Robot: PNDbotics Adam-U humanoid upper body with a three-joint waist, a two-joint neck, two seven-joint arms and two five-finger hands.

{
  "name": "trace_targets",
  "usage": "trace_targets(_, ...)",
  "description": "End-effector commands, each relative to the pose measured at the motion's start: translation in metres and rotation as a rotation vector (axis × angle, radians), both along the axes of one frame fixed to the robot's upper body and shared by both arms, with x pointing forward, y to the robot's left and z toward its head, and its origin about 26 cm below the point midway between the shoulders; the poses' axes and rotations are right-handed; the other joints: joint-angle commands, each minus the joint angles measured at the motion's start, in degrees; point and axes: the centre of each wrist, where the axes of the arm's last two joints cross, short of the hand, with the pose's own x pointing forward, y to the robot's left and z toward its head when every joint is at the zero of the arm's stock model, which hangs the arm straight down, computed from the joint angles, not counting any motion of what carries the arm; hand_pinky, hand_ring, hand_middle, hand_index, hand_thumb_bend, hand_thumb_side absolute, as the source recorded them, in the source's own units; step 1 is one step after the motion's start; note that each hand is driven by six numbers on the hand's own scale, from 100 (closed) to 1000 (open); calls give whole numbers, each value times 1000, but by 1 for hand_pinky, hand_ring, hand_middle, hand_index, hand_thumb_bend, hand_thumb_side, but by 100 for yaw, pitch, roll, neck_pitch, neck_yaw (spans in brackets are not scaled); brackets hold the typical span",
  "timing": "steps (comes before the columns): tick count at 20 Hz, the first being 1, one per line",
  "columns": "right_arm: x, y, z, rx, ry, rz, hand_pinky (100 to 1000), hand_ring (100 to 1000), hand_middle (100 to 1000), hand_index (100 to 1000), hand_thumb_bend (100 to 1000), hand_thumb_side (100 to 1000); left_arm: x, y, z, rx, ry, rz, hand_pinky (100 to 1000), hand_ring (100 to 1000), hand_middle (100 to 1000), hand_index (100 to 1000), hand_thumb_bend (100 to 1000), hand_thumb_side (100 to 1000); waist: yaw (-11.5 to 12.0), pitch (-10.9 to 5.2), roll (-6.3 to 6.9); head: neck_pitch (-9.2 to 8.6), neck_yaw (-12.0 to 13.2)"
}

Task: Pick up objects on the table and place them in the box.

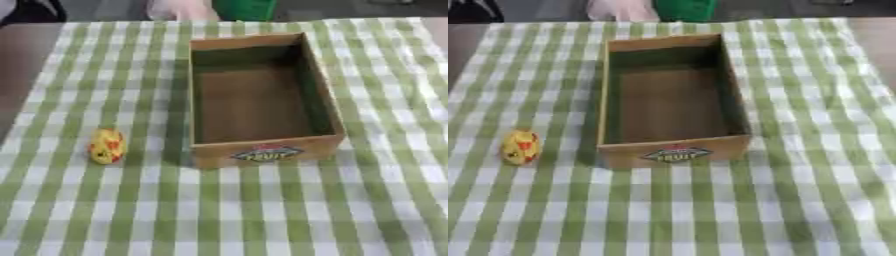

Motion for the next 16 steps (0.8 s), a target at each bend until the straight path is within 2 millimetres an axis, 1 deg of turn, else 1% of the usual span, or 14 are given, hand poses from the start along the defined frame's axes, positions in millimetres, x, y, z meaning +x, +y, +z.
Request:
trace_targets(1, -4, -2, 11, -46, -23, -12, 627, 655, 666, 786, 100, 600, -1, 8, 17, 166, 62, 59, 557, 619, 638, 863, 100, 704, -7, -141, 25, 30, -8)
trace_targets(3, -4, -2, 11, -52, -22, -9, 627, 655, 666, 786, 100, 600, 4, 7, 17, 253, 133, 71, 567, 653, 661, 876, 100, 870, -20, -149, 47, 13, 0)
trace_targets(4, -4, -2, 12, -55, -22, -8, 627, 655, 666, 786, 100, 599, 7, 7, 16, 296, 171, 78, 567, 658, 661, 875, 134, 920, -29, -153, 62, 6, 6)
trace_targets(6, -4, -2, 13, -61, -22, -4, 627, 655, 666, 786, 100, 599, 11, 6, 13, 377, 243, 92, 571, 672, 665, 870, 260, 1000, -44, -158, 86, -7, 9)
trace_targets(7, -4, -1, 13, -63, -22, -3, 627, 655, 666, 786, 100, 599, 13, 6, 11, 415, 280, 100, 574, 677, 667, 870, 283, 1000, -53, -159, 97, -13, 11)
trace_targets(8, -4, -1, 13, -65, -22, -1, 627, 655, 666, 786, 100, 599, 15, 6, 9, 453, 315, 109, 580, 689, 672, 869, 332, 1000, -64, -158, 107, -16, 13)
trace_targets(9, -3, -1, 13, -68, -21, 2, 627, 655, 666, 786, 100, 599, 16, 6, 8, 491, 347, 118, 582, 694, 670, 867, 408, 1000, -74, -158, 114, -16, 14)
trace_targets(10, -3, -1, 13, -69, -20, 4, 627, 655, 666, 786, 100, 599, 17, 5, 7, 530, 375, 126, 583, 695, 672, 867, 367, 1000, -83, -158, 118, -11, 17)
trace_targets(12, -3, 0, 13, -69, -20, 9, 627, 655, 666, 786, 100, 599, 19, 3, 8, 612, 426, 142, 585, 697, 670, 866, 386, 1000, -99, -160, 111, -4, 32)
trace_targets(14, -3, 0, 13, -65, -19, 11, 627, 655, 666, 786, 100, 599, 19, -1, 10, 692, 466, 158, 585, 697, 670, 866, 386, 1000, -95, -166, 89, 3, 35)
trace_targets(15, -3, 1, 13, -66, -20, 14, 627, 655, 665, 786, 100, 600, 20, -1, 8, 735, 492, 165, 603, 722, 692, 885, 547, 1000, -117, -159, 83, -14, 59)
trace_targets(16, -3, 2, 13, -67, -20, 19, 627, 655, 665, 786, 100, 600, 20, 1, 4, 780, 522, 168, 609, 730, 699, 893, 639, 1000, -150, -155, 79, -31, 92)
